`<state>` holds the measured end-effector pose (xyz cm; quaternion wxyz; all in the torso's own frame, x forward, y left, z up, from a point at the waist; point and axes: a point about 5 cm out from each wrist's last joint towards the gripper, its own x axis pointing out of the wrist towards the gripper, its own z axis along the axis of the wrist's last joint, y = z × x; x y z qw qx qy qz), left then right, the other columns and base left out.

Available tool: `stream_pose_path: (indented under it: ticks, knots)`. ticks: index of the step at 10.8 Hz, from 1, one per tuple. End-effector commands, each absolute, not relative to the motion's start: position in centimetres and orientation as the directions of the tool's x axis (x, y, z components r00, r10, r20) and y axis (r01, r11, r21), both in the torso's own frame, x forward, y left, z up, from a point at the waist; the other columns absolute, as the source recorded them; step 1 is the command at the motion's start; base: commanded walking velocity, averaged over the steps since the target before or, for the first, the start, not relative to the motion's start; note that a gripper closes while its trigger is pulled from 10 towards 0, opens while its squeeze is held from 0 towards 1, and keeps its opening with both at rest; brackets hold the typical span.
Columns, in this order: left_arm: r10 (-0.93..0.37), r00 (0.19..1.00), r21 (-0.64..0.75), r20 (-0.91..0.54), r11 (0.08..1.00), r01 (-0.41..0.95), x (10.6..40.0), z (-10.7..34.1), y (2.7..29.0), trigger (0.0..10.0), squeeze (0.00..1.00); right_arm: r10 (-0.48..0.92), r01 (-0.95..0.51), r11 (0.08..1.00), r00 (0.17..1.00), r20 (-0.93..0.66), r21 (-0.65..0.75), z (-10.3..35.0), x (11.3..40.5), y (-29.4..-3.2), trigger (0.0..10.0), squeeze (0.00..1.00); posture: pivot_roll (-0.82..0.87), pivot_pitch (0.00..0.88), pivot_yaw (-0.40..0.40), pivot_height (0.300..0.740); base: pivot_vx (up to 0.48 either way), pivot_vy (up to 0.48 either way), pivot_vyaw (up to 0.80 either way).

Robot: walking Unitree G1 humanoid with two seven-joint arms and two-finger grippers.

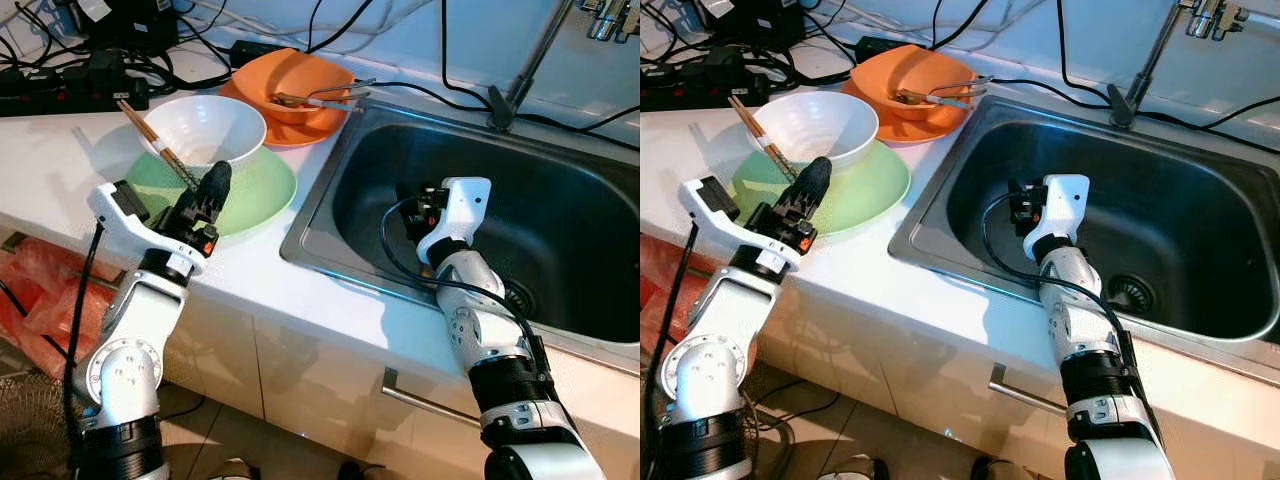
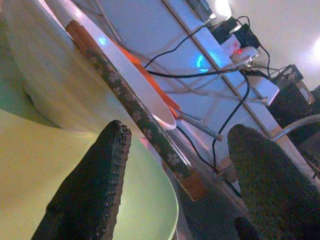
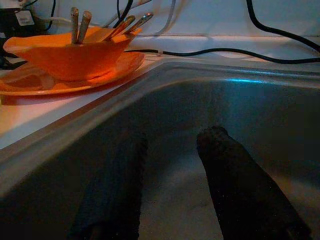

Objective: Kitchen organization

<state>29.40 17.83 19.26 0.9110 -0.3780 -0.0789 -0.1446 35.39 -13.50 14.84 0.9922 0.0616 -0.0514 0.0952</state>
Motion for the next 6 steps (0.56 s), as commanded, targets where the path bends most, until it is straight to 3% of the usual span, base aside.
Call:
stream_pose_path:
  ticks: [1,5,6]
  knots:
    - [-0.183,0.950,-0.680,0.255,0.665,0.310,29.6,19.5,18.0,10.0,0.00,0.167,-0.180,0.977,0.979,0.118,0.110,14.8,35.2,-14.0,10.0,0.00,0.06,0.105,-0.050,0.740,0.000,0.000,0.00]
    - [-0.101,0.956,-0.691,0.274,0.671,0.269,29.1,19.9,19.9,10.0,0.00,0.174,-0.186,0.976,0.978,0.114,0.110,14.9,35.3,-13.8,10.0,0.00,0.07,0.103,-0.057,0.740,0.000,0.000,0.00]
    - [-0.098,0.957,-0.694,0.274,0.669,0.267,29.2,19.9,19.9,6.9,0.00,0.176,-0.189,0.976,0.978,0.114,0.109,14.9,35.4,-13.8,10.0,0.00,0.07,0.100,-0.057,0.740,0.000,0.000,0.00]
